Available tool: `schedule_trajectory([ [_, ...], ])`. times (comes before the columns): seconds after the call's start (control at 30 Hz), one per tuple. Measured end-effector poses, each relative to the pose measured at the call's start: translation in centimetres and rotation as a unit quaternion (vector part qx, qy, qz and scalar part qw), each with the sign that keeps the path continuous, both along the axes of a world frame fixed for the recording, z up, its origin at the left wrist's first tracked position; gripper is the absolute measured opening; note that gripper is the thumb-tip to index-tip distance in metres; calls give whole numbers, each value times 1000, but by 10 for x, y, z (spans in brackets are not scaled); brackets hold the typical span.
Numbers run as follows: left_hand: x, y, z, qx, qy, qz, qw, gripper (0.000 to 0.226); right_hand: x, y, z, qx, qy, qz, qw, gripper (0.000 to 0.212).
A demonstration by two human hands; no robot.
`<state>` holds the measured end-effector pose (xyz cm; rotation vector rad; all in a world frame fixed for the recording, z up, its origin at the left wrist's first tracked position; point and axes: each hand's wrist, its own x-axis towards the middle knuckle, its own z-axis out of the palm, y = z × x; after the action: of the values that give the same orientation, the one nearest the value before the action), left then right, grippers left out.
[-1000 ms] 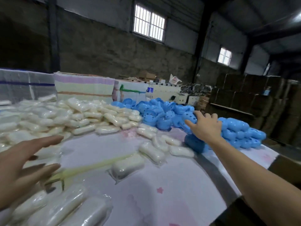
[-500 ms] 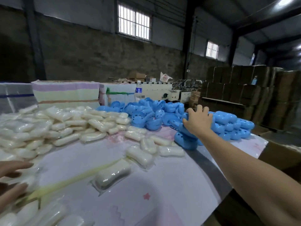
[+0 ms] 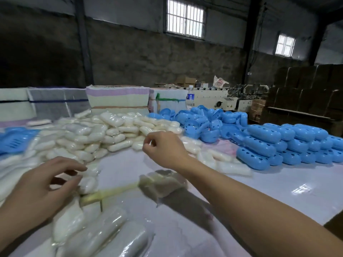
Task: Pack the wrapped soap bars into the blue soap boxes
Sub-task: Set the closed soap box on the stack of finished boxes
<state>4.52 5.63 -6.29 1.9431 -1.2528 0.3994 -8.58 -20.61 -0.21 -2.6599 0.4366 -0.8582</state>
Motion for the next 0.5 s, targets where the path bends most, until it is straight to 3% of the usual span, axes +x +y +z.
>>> schedule_trajectory([
  [0.07, -14, -5, 16, -33, 20, 39, 998, 17, 22, 32, -2, 37, 4, 58, 998, 13],
  [0.2, -12, -1, 16, -44, 20, 64, 997, 39, 55, 81, -8, 119, 6, 135, 984, 13],
  [0.3, -11, 1, 20, -33, 36, 86, 995, 36, 64, 96, -24, 186, 1, 154, 971, 16],
  [0.5, -6, 2, 18, 4, 60, 95, 994, 35, 60, 96, -43, 122, 24, 207, 971, 13],
])
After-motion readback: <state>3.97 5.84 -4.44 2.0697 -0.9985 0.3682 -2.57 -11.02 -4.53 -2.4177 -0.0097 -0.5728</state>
